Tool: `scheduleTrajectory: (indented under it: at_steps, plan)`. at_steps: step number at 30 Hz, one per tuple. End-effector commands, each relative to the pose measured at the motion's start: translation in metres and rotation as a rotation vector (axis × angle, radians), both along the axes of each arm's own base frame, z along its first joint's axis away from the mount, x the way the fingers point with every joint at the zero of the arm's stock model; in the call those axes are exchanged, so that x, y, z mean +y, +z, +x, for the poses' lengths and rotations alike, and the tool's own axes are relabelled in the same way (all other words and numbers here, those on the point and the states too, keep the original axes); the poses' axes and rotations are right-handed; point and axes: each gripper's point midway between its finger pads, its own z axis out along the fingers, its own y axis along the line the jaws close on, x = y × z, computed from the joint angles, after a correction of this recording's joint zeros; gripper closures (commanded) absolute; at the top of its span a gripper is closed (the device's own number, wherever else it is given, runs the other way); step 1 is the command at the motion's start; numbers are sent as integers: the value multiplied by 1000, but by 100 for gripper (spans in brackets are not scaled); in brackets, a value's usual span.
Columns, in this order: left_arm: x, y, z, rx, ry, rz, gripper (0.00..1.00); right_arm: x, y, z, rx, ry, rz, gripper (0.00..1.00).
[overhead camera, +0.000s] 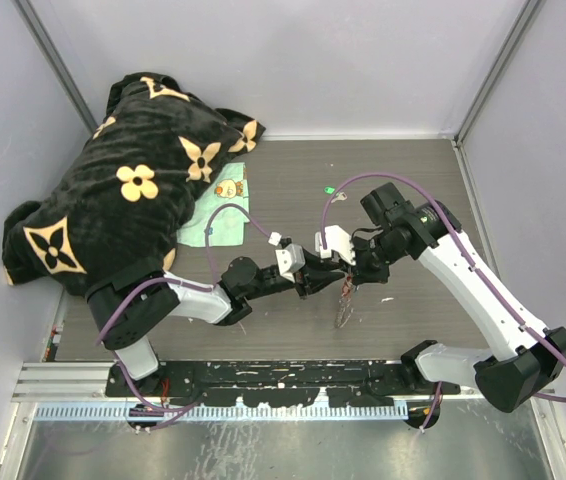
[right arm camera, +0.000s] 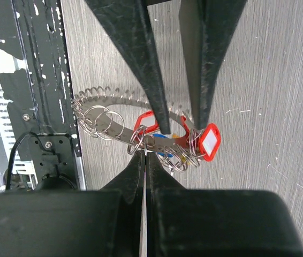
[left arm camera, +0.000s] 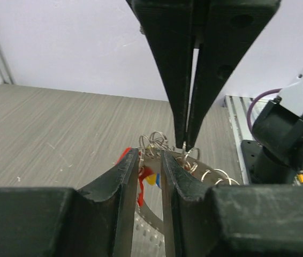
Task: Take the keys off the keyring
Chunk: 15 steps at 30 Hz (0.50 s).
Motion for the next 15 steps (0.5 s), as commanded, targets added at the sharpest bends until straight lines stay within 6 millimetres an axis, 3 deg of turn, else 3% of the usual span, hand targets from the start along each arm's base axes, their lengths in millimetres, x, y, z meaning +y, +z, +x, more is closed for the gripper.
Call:
scheduleTrajectory:
  at_steps: [1, 15]
  plan:
    - [-4, 28, -16, -36, -87, -84, 75, 9, 18, 2, -64, 4, 76, 99]
    - [-7, 29, -32, -8, -172, -85, 73, 9, 21, 2, -77, -3, 83, 99]
